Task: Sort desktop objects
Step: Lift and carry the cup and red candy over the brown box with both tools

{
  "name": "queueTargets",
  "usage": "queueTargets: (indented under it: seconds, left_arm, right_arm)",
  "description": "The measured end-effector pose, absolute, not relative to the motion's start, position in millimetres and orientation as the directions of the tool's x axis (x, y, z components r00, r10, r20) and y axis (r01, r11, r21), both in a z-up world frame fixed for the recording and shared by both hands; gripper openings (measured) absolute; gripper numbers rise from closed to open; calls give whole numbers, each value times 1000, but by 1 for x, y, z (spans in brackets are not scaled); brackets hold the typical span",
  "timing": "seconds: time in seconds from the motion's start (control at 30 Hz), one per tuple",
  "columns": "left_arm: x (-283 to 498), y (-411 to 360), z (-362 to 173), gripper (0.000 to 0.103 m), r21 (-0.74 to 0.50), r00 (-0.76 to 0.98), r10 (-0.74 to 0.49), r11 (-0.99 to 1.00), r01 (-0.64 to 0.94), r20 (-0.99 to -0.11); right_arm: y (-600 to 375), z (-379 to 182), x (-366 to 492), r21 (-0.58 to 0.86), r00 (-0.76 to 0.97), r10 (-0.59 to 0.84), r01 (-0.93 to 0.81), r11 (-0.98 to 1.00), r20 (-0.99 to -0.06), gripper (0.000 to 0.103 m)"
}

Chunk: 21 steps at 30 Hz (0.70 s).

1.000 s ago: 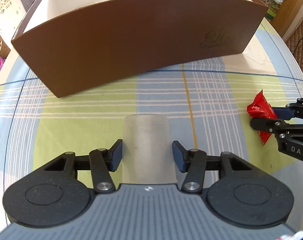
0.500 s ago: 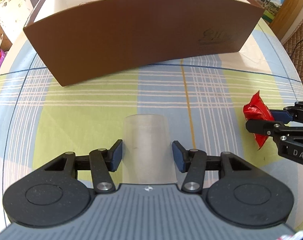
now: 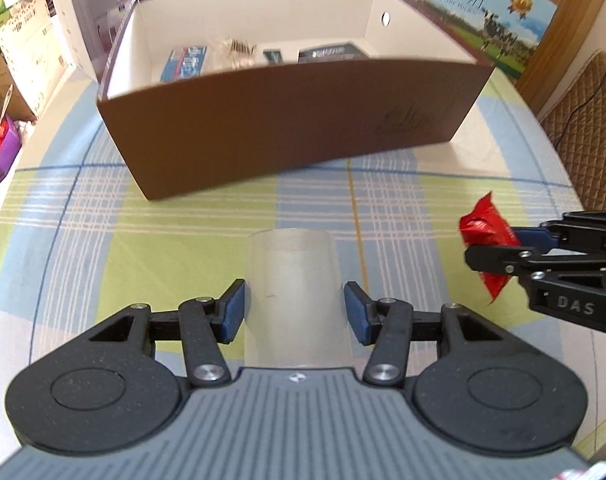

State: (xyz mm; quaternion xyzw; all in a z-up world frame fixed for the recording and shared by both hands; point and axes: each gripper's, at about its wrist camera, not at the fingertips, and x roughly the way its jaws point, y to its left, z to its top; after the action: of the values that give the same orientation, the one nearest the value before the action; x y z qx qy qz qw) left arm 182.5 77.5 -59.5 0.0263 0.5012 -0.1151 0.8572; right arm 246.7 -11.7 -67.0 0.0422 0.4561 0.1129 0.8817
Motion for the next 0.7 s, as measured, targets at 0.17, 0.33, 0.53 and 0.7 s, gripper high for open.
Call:
queueTargets:
  seconds: [0.17,0.33,0.53,0.7]
  left_arm:
    - [183,81,-40,47,-82,508,-189,971,226,-840]
    - [185,85,-24,47,-88,540,-202,969,230,-817]
    - [194,91,-6,47,-90,575,-214,967,237,-790]
    - [210,95,9,47,-81,609,-213,968,238,-764]
  right_arm:
    - [-6,-56,250,172,581,242,-174,970,-777,24]
    - [0,-45,257,168,599,248,-188,968,-761,24]
    - [3,-28,272,192,625,278,-203,960,-730,24]
    - [6,-14,286,201,652,292,-213,956,-699,24]
